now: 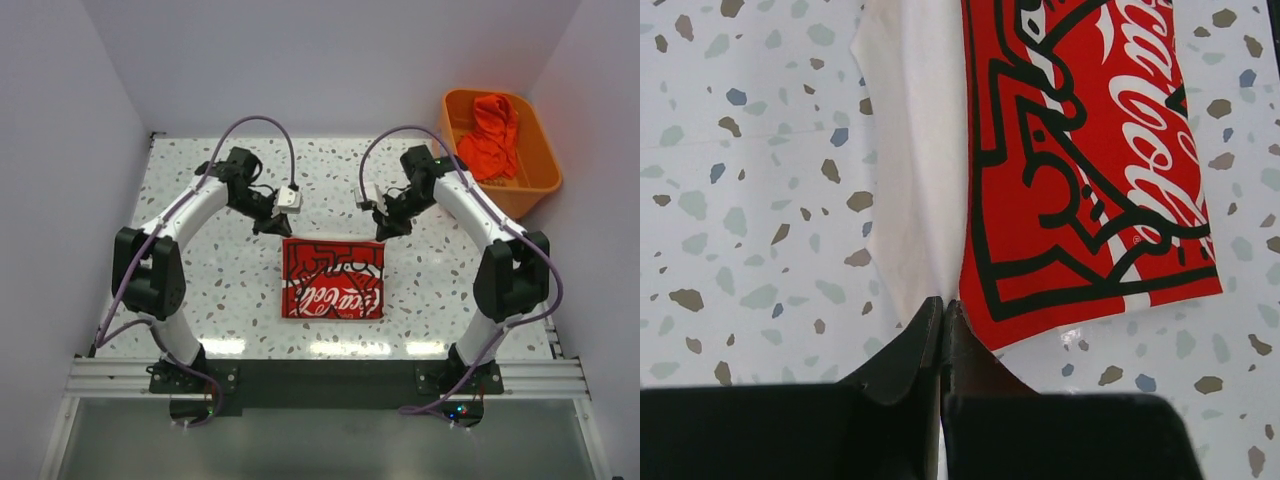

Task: Fold and stack the t-shirts
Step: Fold the tshirt

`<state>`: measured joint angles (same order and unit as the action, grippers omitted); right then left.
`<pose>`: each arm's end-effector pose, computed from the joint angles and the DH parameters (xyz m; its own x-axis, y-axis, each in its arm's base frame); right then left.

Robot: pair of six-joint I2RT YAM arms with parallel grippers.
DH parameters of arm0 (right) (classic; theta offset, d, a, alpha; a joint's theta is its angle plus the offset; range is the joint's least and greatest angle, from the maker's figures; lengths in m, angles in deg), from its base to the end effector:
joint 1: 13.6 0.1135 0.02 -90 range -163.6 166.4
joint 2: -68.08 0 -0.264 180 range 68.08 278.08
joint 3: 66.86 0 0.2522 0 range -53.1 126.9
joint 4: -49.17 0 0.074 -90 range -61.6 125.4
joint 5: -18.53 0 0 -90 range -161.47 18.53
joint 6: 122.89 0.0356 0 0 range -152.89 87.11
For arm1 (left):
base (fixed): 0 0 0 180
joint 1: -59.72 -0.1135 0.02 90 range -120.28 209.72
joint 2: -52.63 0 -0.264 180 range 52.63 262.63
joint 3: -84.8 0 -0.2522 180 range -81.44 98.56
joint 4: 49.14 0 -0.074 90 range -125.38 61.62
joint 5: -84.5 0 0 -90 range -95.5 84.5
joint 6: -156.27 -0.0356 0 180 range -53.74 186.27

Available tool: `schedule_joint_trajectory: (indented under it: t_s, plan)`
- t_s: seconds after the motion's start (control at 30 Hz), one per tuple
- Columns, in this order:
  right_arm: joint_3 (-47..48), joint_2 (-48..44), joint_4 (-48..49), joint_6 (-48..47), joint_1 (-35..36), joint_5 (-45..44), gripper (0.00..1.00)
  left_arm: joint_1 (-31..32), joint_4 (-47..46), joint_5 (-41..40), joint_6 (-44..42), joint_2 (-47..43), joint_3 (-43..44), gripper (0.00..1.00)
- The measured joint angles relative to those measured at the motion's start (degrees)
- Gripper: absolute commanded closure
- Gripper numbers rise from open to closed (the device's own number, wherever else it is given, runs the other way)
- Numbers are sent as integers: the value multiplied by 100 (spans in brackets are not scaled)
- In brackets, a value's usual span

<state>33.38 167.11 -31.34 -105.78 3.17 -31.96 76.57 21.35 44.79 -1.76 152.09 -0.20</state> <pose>0.3117 0.1176 0.2799 0.0441 -0.7568 -0.6521 -0.9980 -0.0637 0.0065 0.3174 -0.1248 0.2609 0.0033 0.6181 -0.7861 0.9979 -0.0525 -0.0371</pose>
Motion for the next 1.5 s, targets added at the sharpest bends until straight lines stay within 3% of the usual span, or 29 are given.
schedule_joint_trajectory:
  t_s: [0.43, 0.67, 1.0, 1.27, 1.5]
  plan:
    - [57, 1460, 1045, 210, -118, -450, 100, -55, -745, -289, 804, 1891, 872, 100]
    - [278, 2020, 1394, 433, -120, -656, 100, -61, -966, -535, 1309, 2487, 1202, 100]
    - [699, 1987, 1274, 625, -122, -649, 100, -136, -890, -442, 1379, 2229, 1150, 100]
    - [525, 1106, 925, 516, -188, -647, 100, -151, -745, -76, 1342, 1497, 1248, 100]
    - [662, 1797, 1290, 588, -275, -789, 100, -144, -986, -258, 1484, 2236, 1576, 100]
